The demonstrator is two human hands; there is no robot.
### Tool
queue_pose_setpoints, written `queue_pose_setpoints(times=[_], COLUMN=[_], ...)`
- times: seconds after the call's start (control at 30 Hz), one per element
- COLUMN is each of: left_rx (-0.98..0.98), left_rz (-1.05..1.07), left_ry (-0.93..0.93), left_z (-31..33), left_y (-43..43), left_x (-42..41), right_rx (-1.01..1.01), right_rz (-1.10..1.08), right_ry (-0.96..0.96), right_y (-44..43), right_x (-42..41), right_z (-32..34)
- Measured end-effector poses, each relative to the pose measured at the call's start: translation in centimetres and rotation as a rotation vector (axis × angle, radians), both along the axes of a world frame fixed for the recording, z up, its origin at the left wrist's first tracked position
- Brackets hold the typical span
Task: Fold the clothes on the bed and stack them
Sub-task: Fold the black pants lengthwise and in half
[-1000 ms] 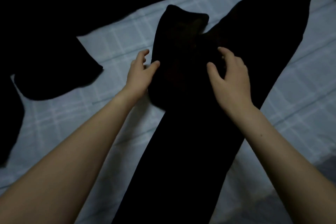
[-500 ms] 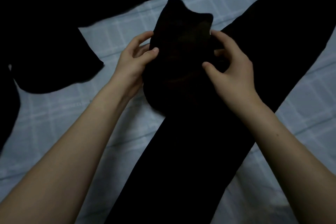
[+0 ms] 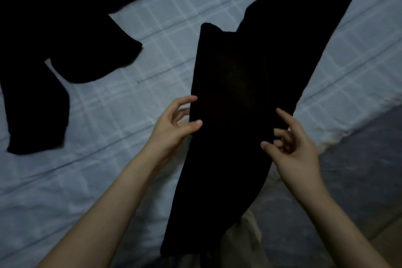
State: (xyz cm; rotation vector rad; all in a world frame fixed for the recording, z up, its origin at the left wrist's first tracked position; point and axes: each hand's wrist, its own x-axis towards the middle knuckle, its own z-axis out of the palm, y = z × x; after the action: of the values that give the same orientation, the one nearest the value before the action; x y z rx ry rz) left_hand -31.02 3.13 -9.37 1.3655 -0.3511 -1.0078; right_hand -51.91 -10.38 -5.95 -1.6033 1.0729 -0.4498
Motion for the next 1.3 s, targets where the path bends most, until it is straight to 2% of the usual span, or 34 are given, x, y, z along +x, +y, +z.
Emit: queue_pose_setpoints(times=[0.13,0.3,0.4,0.53,0.63,0.8,0.93,1.0,1.13,1.23,1.3], left_rx=[0.076,0.079,0.038,-0.029,-0.030,0.127,0.240,0.233,0.199,0.136,0.077], left_rz=[-0.099,-0.084,-0.059,-0.012,-0.094,-0.166,-0.175,-0.155,-0.201,-0.261,-0.369], left_ry=[0.010,-0.097,-0.097,0.068,0.150,0.075,-0.158,-0.206,-0.204,-0.087,0.035], left_z=[-1.7,-1.2,-0.1,1.4,2.0,0.6,-0.3,0.1,1.7,2.9,3.3], left_y=[1.1,-3.4,-6.7,-6.4,-2.6,2.7,2.1,0.5,-2.0,-1.8,-0.1], left_x=[-0.4,4.2,5.2,4.3,2.6,-0.8,0.0,1.4,2.6,2.4,2.4], right_rx=[0.035,-0.293,-0.176,0.040,0.117,0.265,0.271,0.198,0.008,0.018,0.097], right_rz=[0.016,-0.059,-0.005,-0.058,-0.046,-0.006,0.001,-0.026,-0.054,-0.056,-0.033], right_ry=[0.141,0.181,0.068,-0.118,-0.115,-0.084,-0.007,-0.010,0.058,0.060,-0.011], right_y=[2.3,-2.6,-5.5,-5.9,-3.1,3.3,4.2,2.8,-0.2,0.4,2.1], right_x=[-1.7,2.2,6.6,7.4,3.9,-1.6,-2.4,-1.1,1.9,2.4,1.2], right_z=[-2.7,-2.6,-1.6,0.1,1.3,0.3,-1.3,-2.2,-2.0,-1.0,-0.1])
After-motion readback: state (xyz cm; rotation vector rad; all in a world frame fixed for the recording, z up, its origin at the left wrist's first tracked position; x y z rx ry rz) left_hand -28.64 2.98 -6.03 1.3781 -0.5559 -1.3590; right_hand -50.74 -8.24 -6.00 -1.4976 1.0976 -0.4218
